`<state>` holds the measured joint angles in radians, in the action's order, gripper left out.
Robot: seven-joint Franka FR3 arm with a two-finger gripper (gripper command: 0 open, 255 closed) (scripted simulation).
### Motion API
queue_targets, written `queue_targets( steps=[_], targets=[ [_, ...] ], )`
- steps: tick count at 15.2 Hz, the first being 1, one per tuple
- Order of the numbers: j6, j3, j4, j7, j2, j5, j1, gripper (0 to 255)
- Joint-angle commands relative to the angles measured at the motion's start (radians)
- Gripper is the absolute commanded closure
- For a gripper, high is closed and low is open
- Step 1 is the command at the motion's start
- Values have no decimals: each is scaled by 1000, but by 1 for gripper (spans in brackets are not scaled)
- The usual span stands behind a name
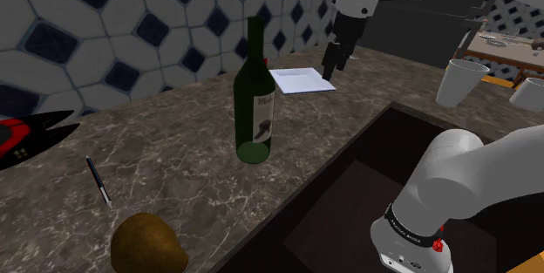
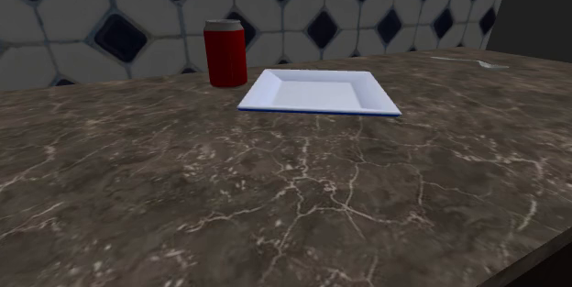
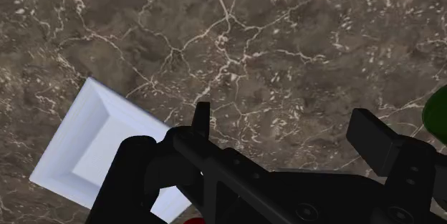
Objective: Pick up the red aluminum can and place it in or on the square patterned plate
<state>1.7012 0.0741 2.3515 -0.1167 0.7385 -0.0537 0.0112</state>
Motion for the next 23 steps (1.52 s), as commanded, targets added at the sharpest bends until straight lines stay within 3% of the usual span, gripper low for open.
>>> queue_targets(
  steps=[1,12,18,23],
  targets=[
    [0,0,0,0,0,0,0,0],
    [69,42,-371,-40,-478,27,14,0],
    [33,60,-648,-68,-742,61,10,0],
    [-45,67,-949,-90,-984,96,-7,0]
  ],
)
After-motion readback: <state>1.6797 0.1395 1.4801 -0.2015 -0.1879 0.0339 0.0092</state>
